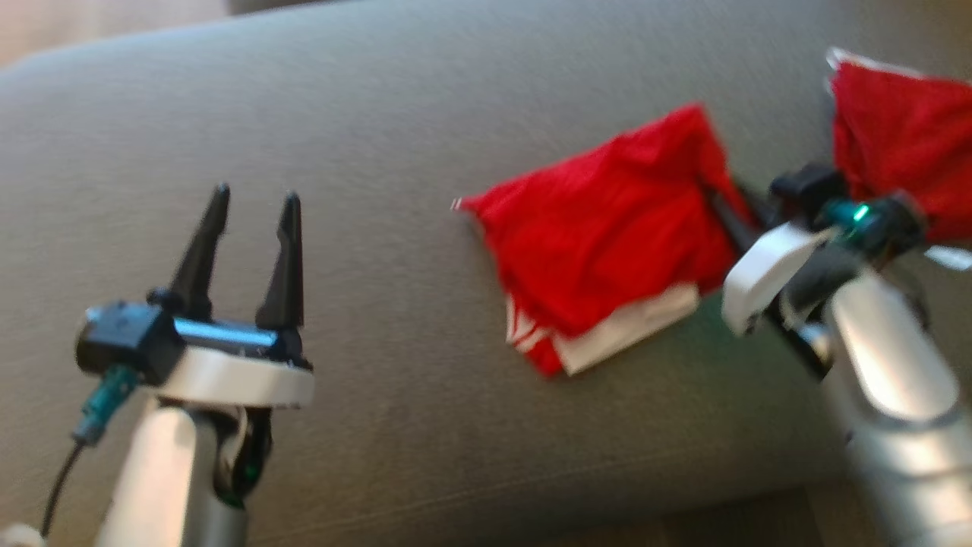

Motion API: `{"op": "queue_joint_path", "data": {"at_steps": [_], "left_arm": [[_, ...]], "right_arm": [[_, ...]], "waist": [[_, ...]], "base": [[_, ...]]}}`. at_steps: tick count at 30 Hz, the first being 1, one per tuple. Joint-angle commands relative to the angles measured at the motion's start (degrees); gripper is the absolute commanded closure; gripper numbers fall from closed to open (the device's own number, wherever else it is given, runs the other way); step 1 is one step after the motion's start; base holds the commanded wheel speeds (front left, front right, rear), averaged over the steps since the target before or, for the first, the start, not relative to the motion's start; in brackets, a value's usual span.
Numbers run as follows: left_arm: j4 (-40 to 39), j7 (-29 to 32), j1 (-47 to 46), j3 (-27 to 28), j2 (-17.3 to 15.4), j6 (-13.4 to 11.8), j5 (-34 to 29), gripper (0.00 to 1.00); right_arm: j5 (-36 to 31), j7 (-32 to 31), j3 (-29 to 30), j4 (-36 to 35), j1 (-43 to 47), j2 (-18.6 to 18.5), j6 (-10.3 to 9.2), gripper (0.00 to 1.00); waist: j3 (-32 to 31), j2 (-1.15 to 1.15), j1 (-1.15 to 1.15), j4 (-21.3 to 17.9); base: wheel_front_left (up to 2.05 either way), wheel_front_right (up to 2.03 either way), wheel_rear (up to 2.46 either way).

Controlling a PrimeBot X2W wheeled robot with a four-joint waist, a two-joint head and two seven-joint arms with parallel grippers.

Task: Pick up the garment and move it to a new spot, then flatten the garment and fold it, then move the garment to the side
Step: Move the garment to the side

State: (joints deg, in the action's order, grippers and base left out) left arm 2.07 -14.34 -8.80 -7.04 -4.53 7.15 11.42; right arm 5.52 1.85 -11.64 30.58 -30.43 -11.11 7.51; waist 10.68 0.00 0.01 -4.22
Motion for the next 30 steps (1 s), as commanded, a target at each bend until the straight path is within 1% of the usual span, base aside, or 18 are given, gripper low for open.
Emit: {"op": "queue_joint_path", "data": {"at_steps": [1, 6, 9, 12, 15, 19, 22, 27, 28, 29, 30], "left_arm": [[-2.3, -0.7, -3.7, 1.2, -2.0, 0.3, -0.5, 0.0], [-3.4, -0.6, -7.8, 0.0, -5.7, 0.3, -0.8, 0.0], [-4.5, 0.2, -9.6, -0.2, -7.6, 0.3, -0.8, 0.0], [-5.4, 1.0, -10.5, -0.6, -8.7, 0.3, -0.7, 0.0], [-6.2, 1.6, -10.6, -0.8, -9.3, 0.3, -0.6, 0.0], [-7.1, 2.2, -10.1, -1.2, -9.7, 0.3, -0.5, 0.0], [-7.6, 2.5, -9.6, -1.1, -10.1, 0.2, -0.3, 0.0], [-8.6, 2.9, -8.9, -0.3, -10.6, -0.3, 0.4, 0.0], [-8.8, 3.0, -8.7, -0.1, -10.7, -0.4, 0.6, 0.0], [-9.0, 3.0, -8.6, 0.1, -10.8, -0.6, 0.7, 0.0], [-9.2, 3.1, -8.4, 0.4, -10.9, -0.7, 1.0, 0.0]], "right_arm": [[-0.4, 0.7, -0.1, -2.0, -4.0, -1.3, -0.02, 1.0], [-1.5, 1.8, 3.1, -1.6, -10.5, -3.2, -0.02, 1.0], [-2.6, 2.4, 6.4, -1.3, -14.1, -3.4, -0.02, 1.0], [-4.2, 3.3, 10.7, -1.1, -16.5, -3.3, -0.02, 1.0], [-5.9, 3.9, 15.0, -1.4, -17.5, -2.8, -0.02, 1.0], [-8.4, 4.3, 18.5, -2.4, -17.1, -2.4, -0.02, 1.0], [-9.5, 4.4, 20.6, -3.3, -16.7, -2.3, -0.02, 1.0], [-10.8, 4.1, 22.3, -4.7, -15.9, -1.0, -0.02, 1.0], [-11.0, 4.0, 22.6, -5.0, -15.8, -0.8, -0.02, 0.34], [-11.1, 3.8, 23.0, -5.2, -15.8, -0.5, -0.02, 0.0], [-11.2, 3.6, 23.3, -5.5, -15.7, -0.3, -0.02, 0.0]], "waist": [[5.9, 0.0, -0.01, -5.9], [11.1, 0.0, -0.01, -10.9], [13.9, 0.0, -0.01, -13.3], [15.4, 0.0, -0.01, -14.9], [16.4, 0.0, -0.01, -15.9], [16.9, 0.0, -0.01, -16.4], [17.2, 0.0, -0.01, -16.4], [17.9, 0.0, -0.01, -16.2], [18.0, 0.0, -0.01, -16.1], [18.2, 0.0, -0.01, -16.0], [18.4, 0.0, -0.01, -15.8]], "base": [[0.0, 0.0, 0.0], [0.0, 0.0, 0.0], [0.0, 0.0, 0.0], [0.0, 0.0, 0.0], [0.0, 0.0, 0.0], [0.0, 0.0, 0.0], [0.0, 0.0, 0.0], [0.0, 0.0, 0.0], [0.0, 0.0, 0.0], [0.0, 0.0, 0.0], [0.0, 0.0, 0.0]]}}
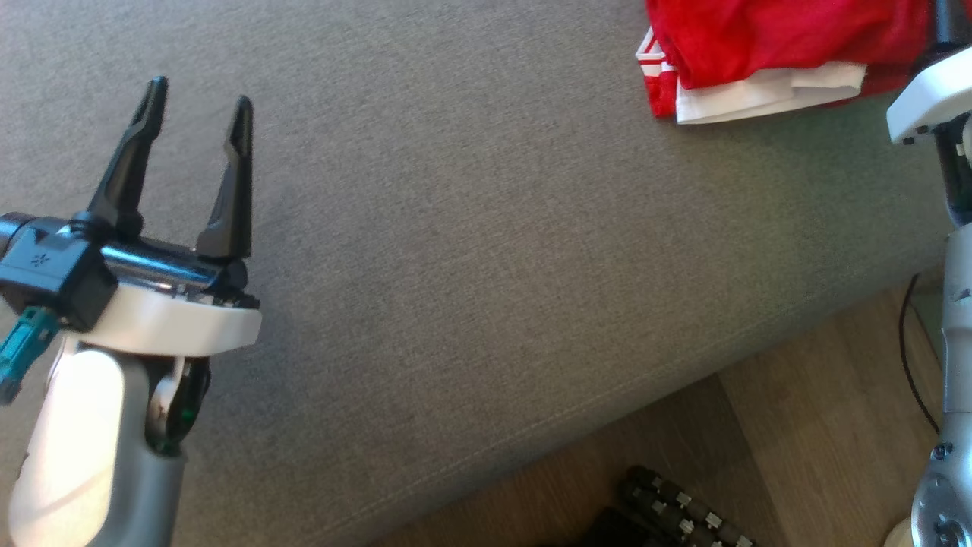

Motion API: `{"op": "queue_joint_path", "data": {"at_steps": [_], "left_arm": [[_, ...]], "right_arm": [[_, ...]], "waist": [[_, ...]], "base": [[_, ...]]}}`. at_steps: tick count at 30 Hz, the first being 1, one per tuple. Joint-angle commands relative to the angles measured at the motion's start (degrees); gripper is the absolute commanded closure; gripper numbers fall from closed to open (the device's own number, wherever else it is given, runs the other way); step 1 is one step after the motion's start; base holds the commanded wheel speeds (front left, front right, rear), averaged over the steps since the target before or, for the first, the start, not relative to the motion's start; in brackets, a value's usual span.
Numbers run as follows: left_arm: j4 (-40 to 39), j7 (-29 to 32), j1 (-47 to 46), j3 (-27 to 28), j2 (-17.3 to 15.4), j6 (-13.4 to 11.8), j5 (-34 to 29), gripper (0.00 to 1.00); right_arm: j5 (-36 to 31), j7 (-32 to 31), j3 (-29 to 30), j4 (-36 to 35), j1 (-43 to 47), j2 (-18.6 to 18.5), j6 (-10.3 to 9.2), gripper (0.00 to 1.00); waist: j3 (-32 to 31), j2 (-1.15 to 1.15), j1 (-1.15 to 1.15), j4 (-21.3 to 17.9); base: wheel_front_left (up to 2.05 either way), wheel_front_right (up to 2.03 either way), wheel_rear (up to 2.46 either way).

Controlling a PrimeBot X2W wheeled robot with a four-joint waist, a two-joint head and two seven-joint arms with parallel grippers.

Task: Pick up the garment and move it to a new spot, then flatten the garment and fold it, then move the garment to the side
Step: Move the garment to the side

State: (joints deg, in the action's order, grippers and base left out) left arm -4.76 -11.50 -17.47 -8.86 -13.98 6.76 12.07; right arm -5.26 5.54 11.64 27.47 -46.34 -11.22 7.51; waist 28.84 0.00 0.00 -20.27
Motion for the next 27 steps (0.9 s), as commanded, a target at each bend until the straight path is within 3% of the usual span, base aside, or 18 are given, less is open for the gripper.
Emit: {"op": "queue_joint_path", "data": {"at_steps": [1, 11, 20, 27], "left_arm": [[-2.3, 0.3, 0.2, 2.2, -1.4, -0.3, 0.3, 0.0], [-0.9, -0.9, 1.7, 2.3, -1.1, -0.8, 1.6, 0.0], [3.6, -3.0, 2.3, 1.8, 2.2, -1.6, 2.4, 0.0], [6.5, -3.5, 5.4, 2.2, 5.3, -1.9, 2.6, 0.0]], "right_arm": [[-0.4, -0.1, 0.0, -2.4, 0.2, -0.2, -0.02, 0.0], [-4.5, -0.5, 1.0, -9.4, 1.5, 1.8, -0.02, 0.0], [-2.1, -0.3, -8.5, -13.9, 5.9, 4.4, -0.02, 0.0], [1.3, 2.3, -13.4, -12.2, 13.2, 5.5, -0.02, 0.0]], "waist": [[0.2, 0.0, 0.0, 0.3], [-1.8, 0.0, 0.0, 3.0], [-9.7, 0.0, 0.0, 8.9], [-16.5, 0.0, 0.0, 15.3]], "base": [[0.0, 0.0, 0.0], [0.0, 0.0, 0.0], [0.0, 0.0, 0.0], [0.0, 0.0, 0.0]]}}
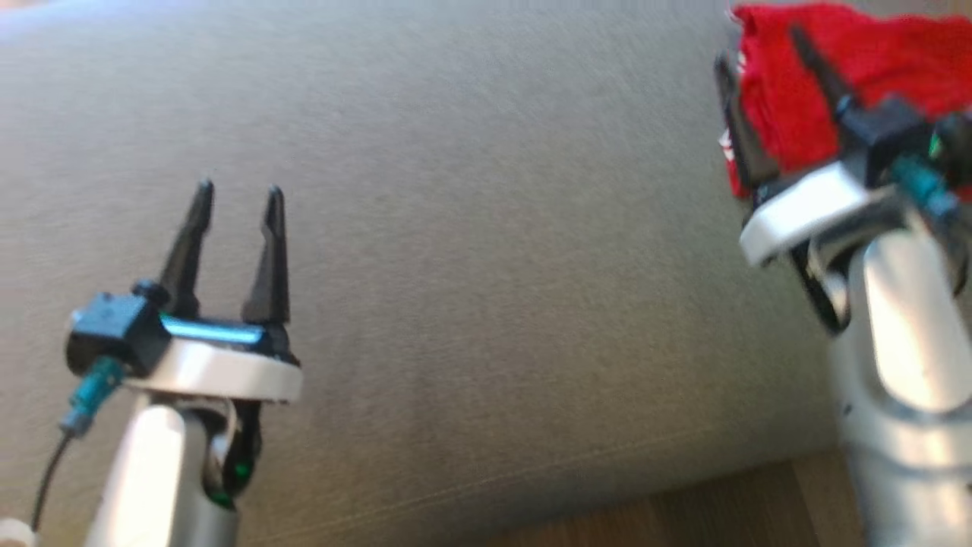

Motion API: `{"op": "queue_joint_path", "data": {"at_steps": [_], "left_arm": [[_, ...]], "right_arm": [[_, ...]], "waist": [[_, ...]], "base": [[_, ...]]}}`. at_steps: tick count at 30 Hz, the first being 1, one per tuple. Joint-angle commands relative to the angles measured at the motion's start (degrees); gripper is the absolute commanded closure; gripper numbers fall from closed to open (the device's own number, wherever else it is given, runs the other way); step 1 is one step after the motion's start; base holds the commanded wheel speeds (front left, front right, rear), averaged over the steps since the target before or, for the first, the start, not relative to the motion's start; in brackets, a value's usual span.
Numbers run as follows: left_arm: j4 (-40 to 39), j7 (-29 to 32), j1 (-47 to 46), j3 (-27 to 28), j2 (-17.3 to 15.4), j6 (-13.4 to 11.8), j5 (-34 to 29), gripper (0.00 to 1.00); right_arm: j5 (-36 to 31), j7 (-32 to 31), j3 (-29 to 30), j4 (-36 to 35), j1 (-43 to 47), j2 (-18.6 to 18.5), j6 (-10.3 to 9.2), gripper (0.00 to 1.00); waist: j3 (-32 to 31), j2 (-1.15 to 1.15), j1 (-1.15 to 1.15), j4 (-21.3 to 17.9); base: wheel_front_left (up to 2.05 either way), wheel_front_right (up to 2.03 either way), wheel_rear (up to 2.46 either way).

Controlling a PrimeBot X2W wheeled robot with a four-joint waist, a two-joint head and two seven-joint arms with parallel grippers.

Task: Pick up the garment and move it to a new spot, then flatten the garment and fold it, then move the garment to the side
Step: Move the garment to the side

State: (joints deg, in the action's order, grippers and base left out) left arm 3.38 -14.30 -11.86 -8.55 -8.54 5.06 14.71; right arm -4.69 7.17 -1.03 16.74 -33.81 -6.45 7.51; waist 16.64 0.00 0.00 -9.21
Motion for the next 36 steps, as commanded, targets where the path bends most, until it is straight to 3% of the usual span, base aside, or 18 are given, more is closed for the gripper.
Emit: {"op": "queue_joint_path", "data": {"at_steps": [1, 7, 14, 24, 36], "left_arm": [[-1.5, -0.7, 0.6, 2.0, 0.5, -0.2, 0.0, 0.0], [-1.2, -0.7, 4.8, 3.4, 3.7, 0.1, 0.9, 0.0], [-0.2, -0.7, 7.9, 3.8, 5.2, 0.5, 0.1, 0.0], [1.6, -0.7, 9.5, 5.6, 5.6, 0.1, 0.6, 0.0], [1.6, -0.7, 9.9, 7.6, 5.7, -1.2, 1.4, 0.0]], "right_arm": [[1.2, 1.0, -0.5, -1.1, 1.9, 1.0, -0.02, 0.0], [4.6, 3.3, 3.6, -0.4, 9.4, 3.0, -0.02, 0.0], [7.8, 5.7, 5.3, -0.1, 16.6, 3.5, -0.02, 0.0], [12.6, 7.6, 5.6, 1.4, 21.4, 3.6, -0.02, 0.0], [12.0, 7.8, 5.1, -0.5, 22.0, 3.6, -0.02, 0.0]], "waist": [[-5.0, 0.0, 0.0, 5.1], [-8.7, 0.0, 0.0, 9.9], [-11.8, 0.0, 0.0, 13.1], [-13.4, 0.0, 0.0, 14.2], [-13.2, 0.0, 0.0, 13.7]], "base": [[0.0, 0.0, 0.0], [0.0, 0.0, 0.0], [0.0, 0.0, 0.0], [0.0, 0.0, 0.0], [0.0, 0.0, 0.0]]}}
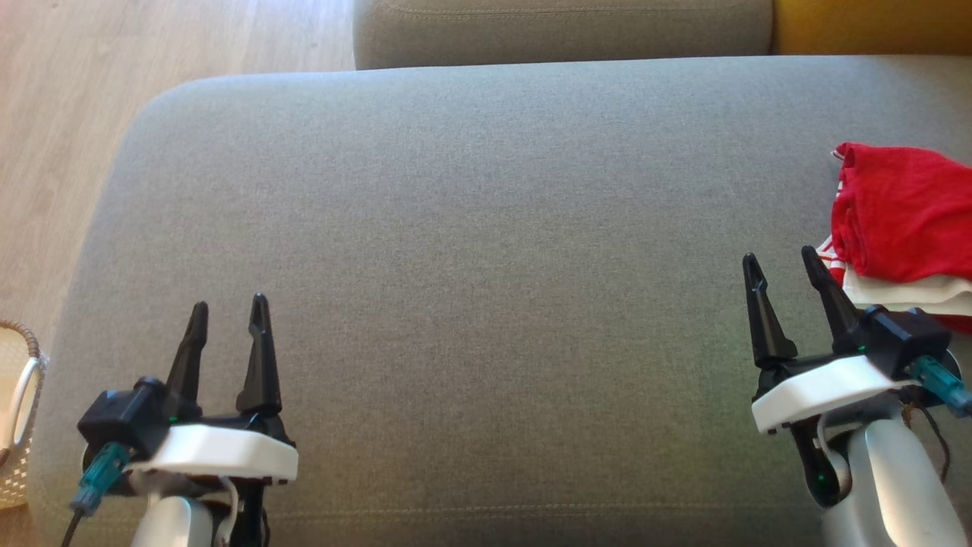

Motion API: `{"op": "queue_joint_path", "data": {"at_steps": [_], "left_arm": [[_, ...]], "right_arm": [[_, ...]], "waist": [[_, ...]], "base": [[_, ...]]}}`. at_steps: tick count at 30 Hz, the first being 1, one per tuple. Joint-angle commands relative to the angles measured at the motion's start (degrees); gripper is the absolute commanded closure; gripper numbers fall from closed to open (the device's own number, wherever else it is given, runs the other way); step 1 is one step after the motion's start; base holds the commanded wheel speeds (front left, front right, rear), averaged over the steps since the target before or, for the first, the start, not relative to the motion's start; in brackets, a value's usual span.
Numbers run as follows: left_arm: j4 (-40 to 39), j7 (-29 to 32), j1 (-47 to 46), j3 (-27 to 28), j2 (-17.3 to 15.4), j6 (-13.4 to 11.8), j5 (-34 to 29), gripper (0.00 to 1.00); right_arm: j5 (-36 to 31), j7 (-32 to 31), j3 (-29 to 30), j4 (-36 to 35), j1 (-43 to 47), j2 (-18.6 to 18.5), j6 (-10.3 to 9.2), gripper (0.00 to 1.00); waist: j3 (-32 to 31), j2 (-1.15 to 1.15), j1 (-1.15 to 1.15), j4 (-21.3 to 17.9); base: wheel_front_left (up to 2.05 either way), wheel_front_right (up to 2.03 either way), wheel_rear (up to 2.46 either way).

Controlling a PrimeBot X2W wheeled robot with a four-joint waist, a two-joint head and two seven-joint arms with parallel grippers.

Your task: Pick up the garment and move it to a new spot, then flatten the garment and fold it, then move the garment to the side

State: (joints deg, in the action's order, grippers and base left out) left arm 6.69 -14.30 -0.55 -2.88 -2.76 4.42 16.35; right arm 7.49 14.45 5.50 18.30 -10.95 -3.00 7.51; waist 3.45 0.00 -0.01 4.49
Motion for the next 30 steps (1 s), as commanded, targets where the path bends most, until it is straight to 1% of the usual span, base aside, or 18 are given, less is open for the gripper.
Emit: {"op": "queue_joint_path", "data": {"at_steps": [1, 9, 13, 18, 24, 30], "left_arm": [[-1.6, -0.7, -1.4, 2.1, -0.1, -0.7, -0.5, 0.0], [-1.0, -0.7, -1.7, 2.6, -0.1, -1.1, -2.1, 0.0], [-0.9, -0.7, -1.8, 2.9, -0.1, -0.8, 0.7, 0.0], [-2.2, -0.7, -1.5, 3.4, -0.1, -1.3, 1.7, 0.0], [-2.9, -0.7, -1.2, 3.5, -0.1, 0.0, 2.7, 0.0], [-2.6, -0.7, -1.1, 3.2, -0.1, 0.6, 3.0, 0.0]], "right_arm": [[-0.1, 0.5, -1.5, -2.3, -0.8, 0.1, -0.02, 0.0], [0.5, 0.5, -1.9, -2.9, -0.6, 0.1, -0.02, 0.0], [0.5, 0.5, -2.0, -2.9, -0.5, 0.1, -0.02, 0.0], [0.4, 0.5, -1.9, -2.8, -0.6, 0.1, -0.02, 0.0], [0.5, 0.5, -1.9, -2.7, -0.7, 0.1, -0.02, 0.0], [0.4, 0.5, -1.8, -2.7, -0.8, 0.1, -0.02, 0.0]], "waist": [[0.1, 0.0, 0.01, -0.1], [0.2, 0.0, 0.01, -0.3], [0.3, 0.0, 0.01, -0.4], [0.4, 0.0, 0.01, -0.4], [0.5, 0.0, 0.01, -0.4], [0.7, 0.0, 0.01, -0.5]], "base": [[0.0, 0.0, 0.0], [0.0, 0.0, 0.0], [0.0, 0.0, 0.0], [0.0, 0.0, 0.0], [0.0, 0.0, 0.0], [0.0, 0.0, 0.0]]}}
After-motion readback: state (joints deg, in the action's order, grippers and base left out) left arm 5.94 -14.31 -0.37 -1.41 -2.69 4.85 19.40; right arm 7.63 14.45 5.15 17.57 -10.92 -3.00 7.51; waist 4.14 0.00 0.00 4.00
